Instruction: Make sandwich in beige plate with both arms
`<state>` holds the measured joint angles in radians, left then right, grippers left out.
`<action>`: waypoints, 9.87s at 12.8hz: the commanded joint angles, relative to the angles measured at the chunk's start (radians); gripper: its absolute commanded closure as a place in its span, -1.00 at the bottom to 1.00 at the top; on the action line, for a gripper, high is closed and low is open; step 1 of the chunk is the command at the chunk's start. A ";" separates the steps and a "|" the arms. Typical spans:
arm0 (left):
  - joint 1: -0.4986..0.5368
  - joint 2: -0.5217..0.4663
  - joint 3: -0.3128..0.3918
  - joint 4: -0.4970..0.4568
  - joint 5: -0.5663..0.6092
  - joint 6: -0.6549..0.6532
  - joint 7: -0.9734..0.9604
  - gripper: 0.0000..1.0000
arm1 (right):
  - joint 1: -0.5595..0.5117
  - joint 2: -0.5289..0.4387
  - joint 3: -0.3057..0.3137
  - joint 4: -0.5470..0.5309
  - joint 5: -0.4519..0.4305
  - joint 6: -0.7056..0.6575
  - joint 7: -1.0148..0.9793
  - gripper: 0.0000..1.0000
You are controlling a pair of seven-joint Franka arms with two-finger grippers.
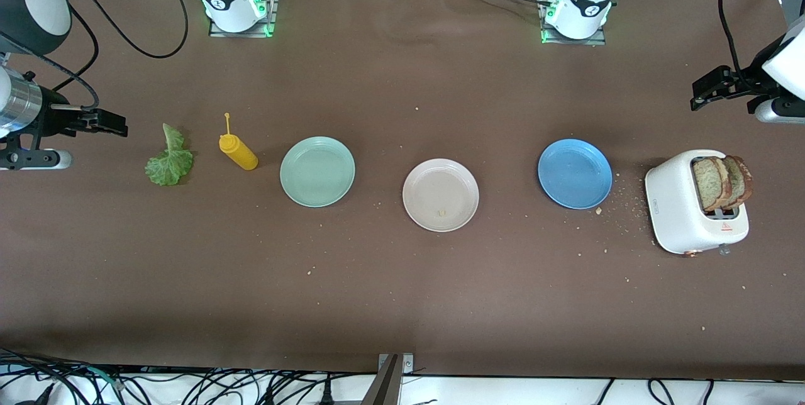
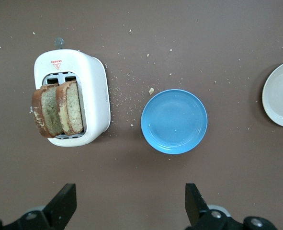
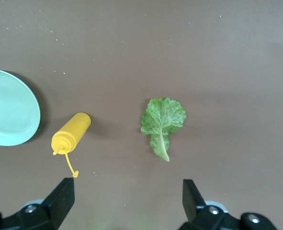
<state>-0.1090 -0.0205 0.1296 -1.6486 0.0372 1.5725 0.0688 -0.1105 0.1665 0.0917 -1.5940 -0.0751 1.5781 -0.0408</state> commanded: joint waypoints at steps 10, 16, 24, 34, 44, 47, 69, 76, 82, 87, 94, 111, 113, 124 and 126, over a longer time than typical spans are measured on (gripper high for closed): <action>0.166 0.240 -0.005 0.000 0.029 0.227 0.175 -1.00 | -0.001 -0.008 0.003 -0.015 0.000 -0.030 0.010 -1.00; 0.221 0.332 -0.005 0.001 -0.008 0.250 0.209 -1.00 | -0.001 -0.008 0.010 -0.017 -0.002 -0.030 0.012 -1.00; 0.218 0.375 -0.010 0.004 -0.019 0.261 0.207 -1.00 | -0.001 -0.008 0.010 -0.017 -0.002 -0.030 0.013 -1.00; 0.221 0.422 -0.008 0.003 0.024 0.259 0.209 -0.61 | -0.001 -0.005 0.010 -0.017 -0.002 -0.030 0.012 -1.00; 0.259 0.424 -0.004 0.018 0.024 0.227 0.204 0.81 | -0.001 -0.002 0.008 -0.017 0.000 -0.030 0.002 -1.00; 0.261 0.419 -0.004 0.058 0.024 0.204 0.203 0.85 | -0.001 -0.002 0.008 -0.017 0.000 -0.030 0.002 -1.00; 0.002 0.692 -0.104 0.308 -0.745 0.032 0.169 1.00 | -0.003 0.011 0.008 -0.015 -0.012 -0.018 0.012 -1.00; -0.092 0.763 -0.113 0.299 -0.855 0.165 0.183 1.00 | -0.003 0.015 0.006 -0.015 -0.011 -0.015 0.013 -0.99; -0.143 0.804 -0.114 0.290 -0.922 0.182 0.180 1.00 | -0.005 0.015 0.006 -0.015 -0.009 -0.015 0.013 -0.99; -0.172 0.850 -0.114 0.288 -1.008 0.182 0.180 1.00 | -0.005 0.015 0.006 -0.015 -0.008 -0.016 0.012 -0.99; -0.198 0.890 -0.114 0.290 -1.007 0.184 0.322 1.00 | -0.005 0.015 0.006 -0.015 -0.006 -0.015 0.012 -0.99; -0.101 0.889 -0.096 0.296 -0.941 0.205 0.310 -1.00 | -0.005 0.021 0.006 -0.017 -0.006 -0.012 0.013 -0.99; -0.078 0.864 -0.081 0.296 -0.939 0.205 0.307 -1.00 | -0.005 0.022 0.006 -0.015 -0.006 -0.006 0.001 -0.99; 0.015 0.674 0.031 0.296 -0.503 0.178 0.272 -1.00 | -0.178 0.130 -0.004 -0.017 0.304 0.014 -0.902 -1.00; 0.015 0.630 0.038 0.297 -0.345 0.150 0.224 -1.00 | -0.186 0.142 -0.004 -0.030 0.319 0.013 -1.031 -1.00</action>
<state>-0.0876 0.6617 0.1657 -1.3346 -0.4200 1.7488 0.3372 -0.2899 0.3135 0.0772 -1.6123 0.2115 1.5908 -0.9708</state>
